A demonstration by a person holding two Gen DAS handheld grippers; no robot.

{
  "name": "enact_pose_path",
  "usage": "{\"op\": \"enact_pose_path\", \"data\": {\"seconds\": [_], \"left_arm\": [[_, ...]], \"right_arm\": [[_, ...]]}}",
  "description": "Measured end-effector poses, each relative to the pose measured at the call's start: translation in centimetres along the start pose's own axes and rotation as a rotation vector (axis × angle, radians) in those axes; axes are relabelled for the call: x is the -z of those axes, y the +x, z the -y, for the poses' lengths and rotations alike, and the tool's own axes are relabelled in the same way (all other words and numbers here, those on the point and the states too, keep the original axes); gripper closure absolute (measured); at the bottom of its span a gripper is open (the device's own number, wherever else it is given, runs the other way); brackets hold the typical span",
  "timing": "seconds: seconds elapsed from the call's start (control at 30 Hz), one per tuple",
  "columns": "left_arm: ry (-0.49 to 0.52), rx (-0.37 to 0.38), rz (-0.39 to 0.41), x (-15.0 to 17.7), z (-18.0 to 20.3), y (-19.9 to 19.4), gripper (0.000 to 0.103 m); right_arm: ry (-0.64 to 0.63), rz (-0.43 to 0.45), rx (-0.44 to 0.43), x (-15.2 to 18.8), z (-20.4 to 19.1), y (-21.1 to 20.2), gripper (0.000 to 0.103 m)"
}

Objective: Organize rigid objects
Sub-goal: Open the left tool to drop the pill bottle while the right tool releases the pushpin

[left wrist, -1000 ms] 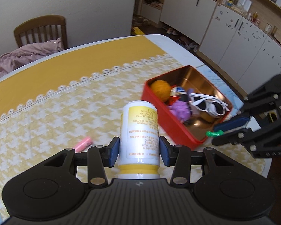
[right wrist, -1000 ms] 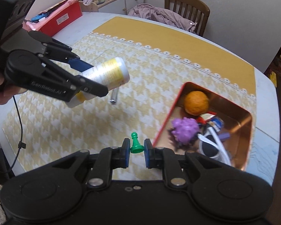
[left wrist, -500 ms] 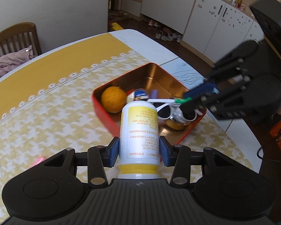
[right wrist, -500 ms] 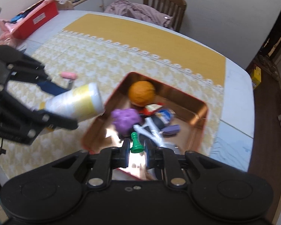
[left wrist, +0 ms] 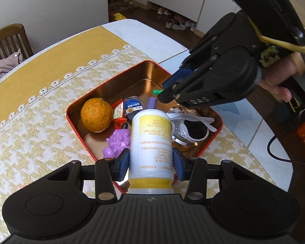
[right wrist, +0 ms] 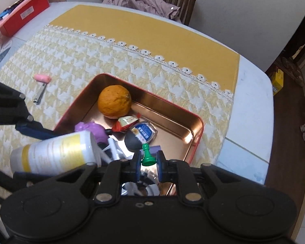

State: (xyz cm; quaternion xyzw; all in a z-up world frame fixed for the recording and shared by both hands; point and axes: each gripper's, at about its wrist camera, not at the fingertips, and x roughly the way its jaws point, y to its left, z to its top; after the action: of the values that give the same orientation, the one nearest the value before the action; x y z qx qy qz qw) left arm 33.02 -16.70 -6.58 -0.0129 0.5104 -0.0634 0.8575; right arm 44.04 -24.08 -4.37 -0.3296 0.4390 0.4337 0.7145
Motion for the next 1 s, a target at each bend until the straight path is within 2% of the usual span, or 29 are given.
{"op": "enact_pose_path", "data": {"seconds": [0.5,0.63,0.77,1.0], "left_arm": [[-0.061,-0.009,-0.002,-0.5,-1.1,2.1,0.059],[-0.084,-0.01,-0.001,-0.5,-1.3,2.4,0.059],[-0.107,-0.001,-0.002,-0.4,-1.6,2.7,0.059],[-0.113,0.006,-0.005,0.0,-1.5,2.7,0.058]], "right_arm": [[-0.03,-0.055,-0.045,-0.5,0.6,3.1,0.089],[-0.031,-0.068,-0.042,-0.4,0.6,3.4,0.088],[-0.021,-0.068,-0.03,-0.4,0.7,3.2,0.081],[-0.015,-0.072,-0.003,-0.1,0.8,2.2,0.08]]}}
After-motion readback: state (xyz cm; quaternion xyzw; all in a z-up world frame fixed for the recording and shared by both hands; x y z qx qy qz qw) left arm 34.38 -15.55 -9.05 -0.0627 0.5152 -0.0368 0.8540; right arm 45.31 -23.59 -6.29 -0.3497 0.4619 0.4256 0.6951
